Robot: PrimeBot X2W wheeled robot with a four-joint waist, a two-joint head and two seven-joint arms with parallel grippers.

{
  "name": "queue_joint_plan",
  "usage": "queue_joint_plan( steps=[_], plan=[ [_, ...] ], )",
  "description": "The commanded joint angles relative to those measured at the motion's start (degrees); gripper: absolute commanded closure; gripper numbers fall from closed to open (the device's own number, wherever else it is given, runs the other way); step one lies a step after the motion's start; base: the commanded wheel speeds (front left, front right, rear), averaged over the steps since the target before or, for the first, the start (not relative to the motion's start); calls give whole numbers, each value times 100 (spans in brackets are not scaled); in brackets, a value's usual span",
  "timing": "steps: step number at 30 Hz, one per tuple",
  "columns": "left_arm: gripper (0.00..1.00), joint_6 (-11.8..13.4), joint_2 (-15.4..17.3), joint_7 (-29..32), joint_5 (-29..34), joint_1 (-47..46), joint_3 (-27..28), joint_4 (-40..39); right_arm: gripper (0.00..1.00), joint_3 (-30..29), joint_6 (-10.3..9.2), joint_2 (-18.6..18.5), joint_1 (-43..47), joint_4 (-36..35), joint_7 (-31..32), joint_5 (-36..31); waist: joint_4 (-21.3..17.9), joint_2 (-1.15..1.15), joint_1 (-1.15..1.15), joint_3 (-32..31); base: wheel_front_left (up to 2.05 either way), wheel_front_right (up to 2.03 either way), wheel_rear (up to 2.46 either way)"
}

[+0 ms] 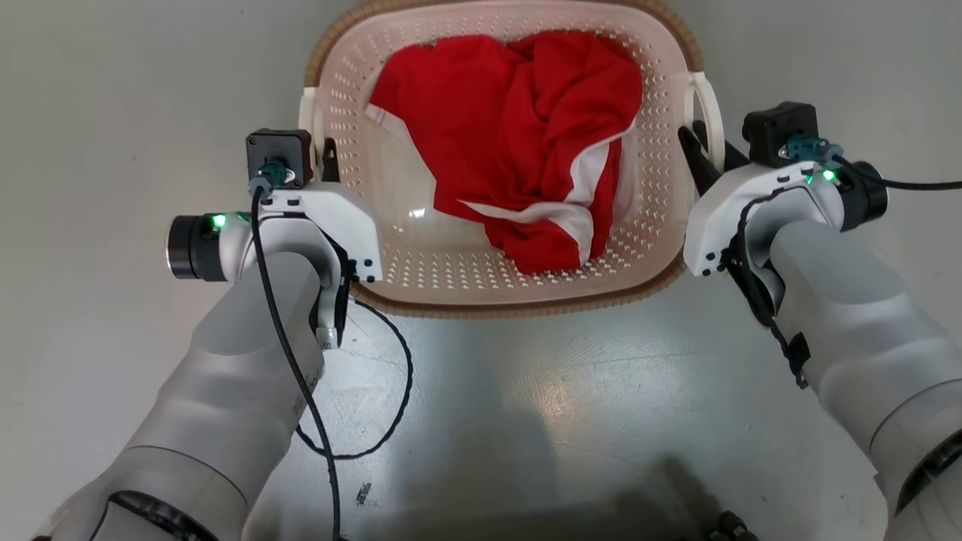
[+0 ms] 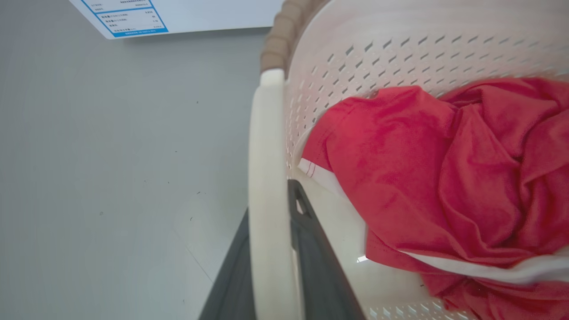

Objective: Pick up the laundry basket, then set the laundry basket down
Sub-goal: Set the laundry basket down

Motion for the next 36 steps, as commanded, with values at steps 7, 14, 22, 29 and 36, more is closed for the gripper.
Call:
queue_joint_plan(
  steps=[7,14,22,29,36],
  plan=[
    [100,-24,79,-62,577,-110,565,-244,100,-158,87,-32,125,-255,-76,-372,12,0,0,213,0,0,0],
    [100,-92,-6,-62,993,-118,944,-223,100,-429,87,-105,132,-325,-77,-666,55,0,0,363,0,0,0],
    [100,-180,-62,-62,1374,-141,1303,-184,100,-735,87,-108,188,-380,-77,-923,60,0,0,514,0,0,0],
    [100,-249,-93,-62,1685,-157,1599,-138,100,-994,87,-78,258,-408,-77,-1147,23,0,0,609,0,0,0],
    [100,-287,-155,-62,1930,-186,1790,-72,100,-1203,87,-60,274,-426,-77,-1341,13,0,0,668,0,0,0]
  ],
)
